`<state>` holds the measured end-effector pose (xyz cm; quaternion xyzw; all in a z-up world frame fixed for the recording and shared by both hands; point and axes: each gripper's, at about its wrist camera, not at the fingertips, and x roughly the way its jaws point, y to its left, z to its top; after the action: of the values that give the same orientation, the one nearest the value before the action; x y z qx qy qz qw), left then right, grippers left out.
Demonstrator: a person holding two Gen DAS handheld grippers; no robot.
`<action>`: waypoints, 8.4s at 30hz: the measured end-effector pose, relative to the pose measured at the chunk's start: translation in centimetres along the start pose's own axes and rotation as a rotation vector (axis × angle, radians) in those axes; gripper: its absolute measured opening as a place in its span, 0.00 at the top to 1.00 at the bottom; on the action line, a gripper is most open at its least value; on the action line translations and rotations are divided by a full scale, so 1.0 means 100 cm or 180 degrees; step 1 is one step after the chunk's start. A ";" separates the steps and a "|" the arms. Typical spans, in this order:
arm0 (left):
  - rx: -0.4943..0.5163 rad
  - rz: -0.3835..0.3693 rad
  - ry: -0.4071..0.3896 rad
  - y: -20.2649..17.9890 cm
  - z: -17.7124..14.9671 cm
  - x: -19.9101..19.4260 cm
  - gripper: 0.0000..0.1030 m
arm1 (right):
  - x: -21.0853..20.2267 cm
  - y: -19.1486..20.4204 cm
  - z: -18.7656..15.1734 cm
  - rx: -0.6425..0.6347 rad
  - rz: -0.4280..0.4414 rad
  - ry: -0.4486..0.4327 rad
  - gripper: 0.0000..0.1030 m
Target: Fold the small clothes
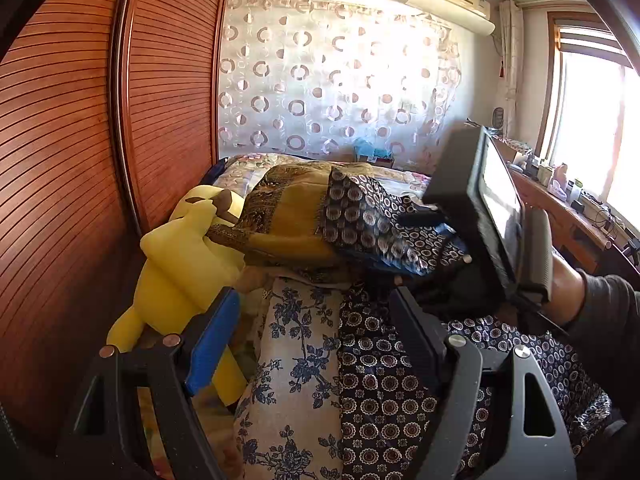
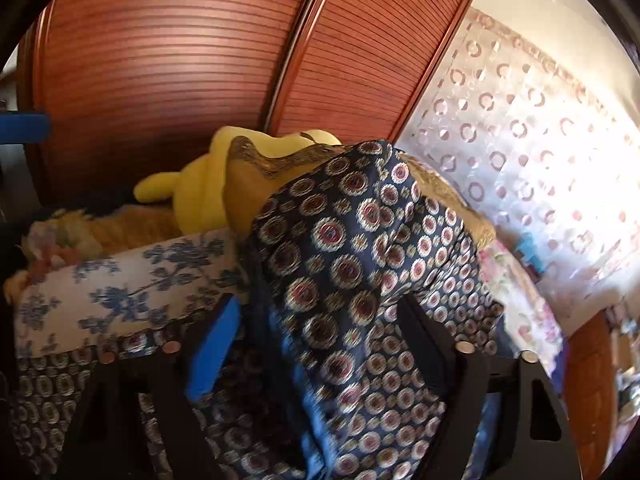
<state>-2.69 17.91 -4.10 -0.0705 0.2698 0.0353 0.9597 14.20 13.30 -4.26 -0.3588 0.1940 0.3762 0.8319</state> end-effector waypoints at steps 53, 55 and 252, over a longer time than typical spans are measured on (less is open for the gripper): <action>0.0771 -0.0570 0.0662 -0.148 0.018 0.128 0.24 | -0.055 -0.145 -0.167 0.1824 -0.0065 0.0669 0.17; 0.0822 -0.0603 0.0706 -0.157 0.022 0.137 0.24 | -0.053 -0.148 -0.172 0.1814 -0.0047 0.0675 0.17; 0.0601 -0.0298 0.0433 -0.086 0.125 0.201 0.96 | -0.067 -0.312 -0.338 0.2678 -0.0832 0.0954 0.16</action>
<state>21.73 11.93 -3.03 0.0054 0.3328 -0.0400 0.9421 32.00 -29.42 -8.82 -0.0620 0.4009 0.1007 0.9084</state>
